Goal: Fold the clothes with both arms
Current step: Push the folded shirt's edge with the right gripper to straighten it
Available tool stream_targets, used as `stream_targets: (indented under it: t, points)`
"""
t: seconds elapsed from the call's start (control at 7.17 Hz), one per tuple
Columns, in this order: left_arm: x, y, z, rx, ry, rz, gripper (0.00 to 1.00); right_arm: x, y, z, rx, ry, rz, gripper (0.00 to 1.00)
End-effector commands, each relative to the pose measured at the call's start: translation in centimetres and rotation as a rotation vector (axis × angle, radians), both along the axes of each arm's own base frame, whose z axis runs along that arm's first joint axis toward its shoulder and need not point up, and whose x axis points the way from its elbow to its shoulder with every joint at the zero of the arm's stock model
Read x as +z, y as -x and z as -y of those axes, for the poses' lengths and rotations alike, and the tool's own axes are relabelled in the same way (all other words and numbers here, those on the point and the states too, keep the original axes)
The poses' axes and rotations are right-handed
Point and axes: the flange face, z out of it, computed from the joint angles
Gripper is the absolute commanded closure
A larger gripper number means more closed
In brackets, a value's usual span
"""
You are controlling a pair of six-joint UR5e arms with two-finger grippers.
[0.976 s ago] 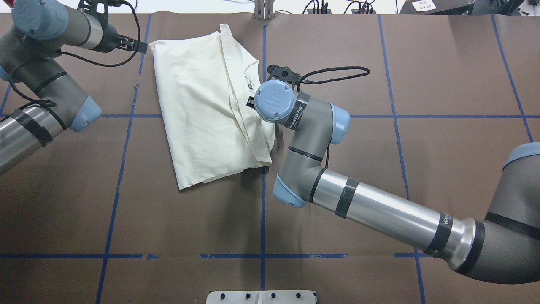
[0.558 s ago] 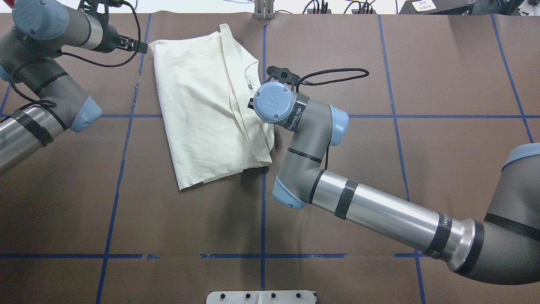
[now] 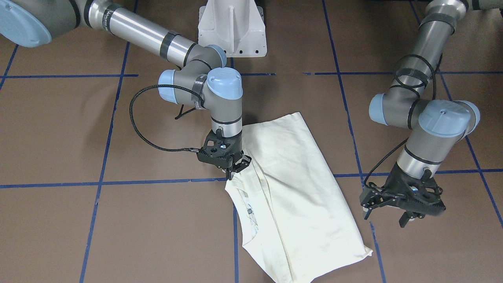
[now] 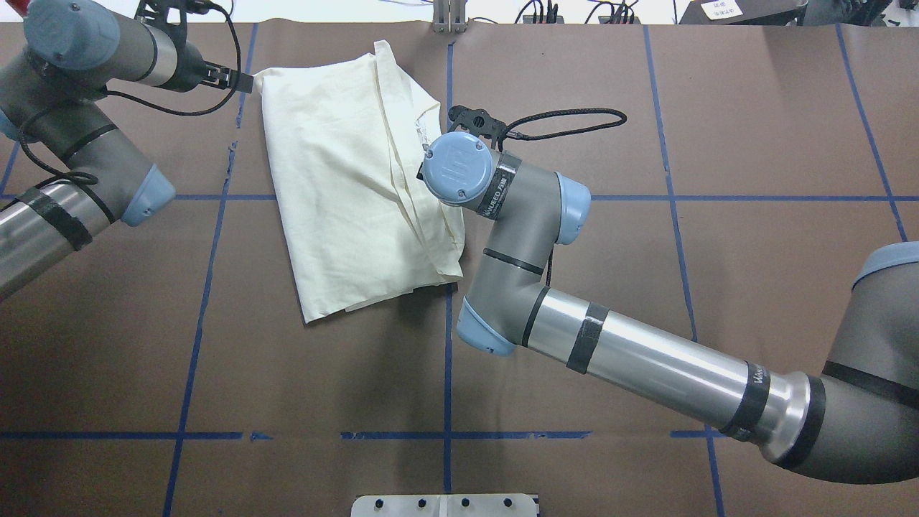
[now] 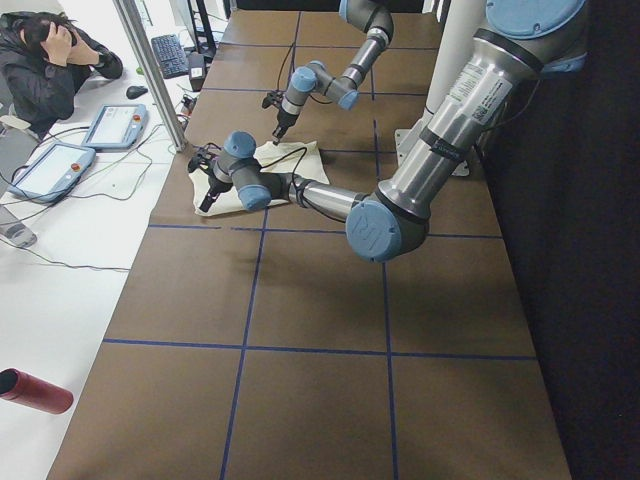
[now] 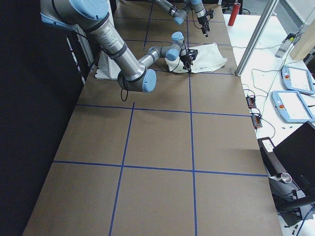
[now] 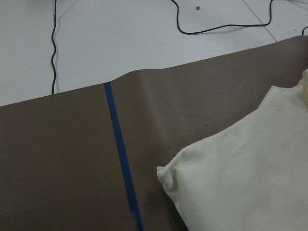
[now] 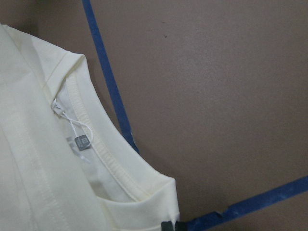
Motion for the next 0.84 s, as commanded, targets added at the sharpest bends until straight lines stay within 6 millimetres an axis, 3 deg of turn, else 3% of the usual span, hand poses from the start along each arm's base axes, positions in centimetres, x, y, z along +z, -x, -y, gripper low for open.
stream_targets:
  t: [0.0,0.28,0.56,0.7]
  points:
    - [0.0,0.0,0.0,0.000,-0.002,-0.002,0.00,2.6,-4.0,-4.0,-0.015,-0.012,0.014,1.00]
    - [-0.1,0.0,0.0,-0.001,-0.003,-0.005,0.00,6.4,-5.7,-10.6,-0.038,-0.058,0.004,1.00]
    - [-0.2,0.1,-0.2,-0.001,-0.005,-0.006,0.00,8.0,-7.1,-12.5,-0.039,-0.071,-0.005,1.00]
    - [-0.1,0.2,-0.6,0.001,-0.008,-0.008,0.00,8.2,-7.7,-12.8,-0.048,-0.079,-0.007,0.26]
